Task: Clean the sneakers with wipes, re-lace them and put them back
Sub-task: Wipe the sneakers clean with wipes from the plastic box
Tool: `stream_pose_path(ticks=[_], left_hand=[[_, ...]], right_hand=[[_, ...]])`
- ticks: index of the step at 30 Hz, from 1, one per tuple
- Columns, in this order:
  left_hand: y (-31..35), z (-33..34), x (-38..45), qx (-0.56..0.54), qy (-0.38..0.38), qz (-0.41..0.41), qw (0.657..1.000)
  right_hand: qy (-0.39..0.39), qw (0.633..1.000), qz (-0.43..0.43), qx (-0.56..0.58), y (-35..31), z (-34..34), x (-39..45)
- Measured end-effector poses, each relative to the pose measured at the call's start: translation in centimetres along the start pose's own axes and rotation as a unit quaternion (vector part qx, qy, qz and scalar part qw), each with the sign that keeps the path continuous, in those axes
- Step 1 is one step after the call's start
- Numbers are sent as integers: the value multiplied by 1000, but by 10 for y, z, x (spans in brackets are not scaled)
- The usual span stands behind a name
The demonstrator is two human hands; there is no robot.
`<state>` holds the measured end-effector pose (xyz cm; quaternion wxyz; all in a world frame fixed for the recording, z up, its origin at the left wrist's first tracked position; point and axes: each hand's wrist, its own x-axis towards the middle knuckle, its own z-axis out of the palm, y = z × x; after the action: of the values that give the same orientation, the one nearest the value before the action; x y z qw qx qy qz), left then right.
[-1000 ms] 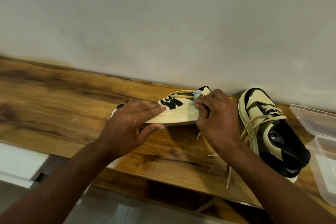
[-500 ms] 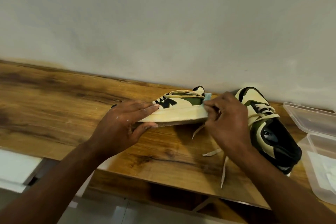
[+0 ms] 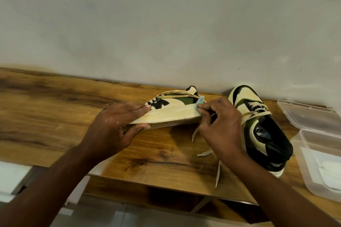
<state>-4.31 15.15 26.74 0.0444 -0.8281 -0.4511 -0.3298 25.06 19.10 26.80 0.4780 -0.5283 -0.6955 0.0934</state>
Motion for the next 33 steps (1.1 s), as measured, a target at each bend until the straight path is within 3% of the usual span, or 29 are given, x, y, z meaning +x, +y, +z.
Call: stream_pose_path(ticks=[5,7,12,14,20,27,33], left_hand=[[2,1,-1,0,8,-3,1000],[3,3,-1,0,12,-6,1000],[2,2,1,7,6,-8,1000],[3,1,1,6,1,-2,1000],[3,1,0,-3,0,-5,1000],[0,0,1,12,-1,29,1000],[-16,-12,-2,32,-15,29,999]], right_hand=[[27,981,188,45,14,1,13],[36,988,147,15,7,2,7],[-34,994,-92,-48,-21,11,-14],[-49,991,-115,-51,-17,12,-12],[28,996,73,30,1,7,4],[49,946,294,129,7,5,15],[-58,923,349,151,16,2,11]])
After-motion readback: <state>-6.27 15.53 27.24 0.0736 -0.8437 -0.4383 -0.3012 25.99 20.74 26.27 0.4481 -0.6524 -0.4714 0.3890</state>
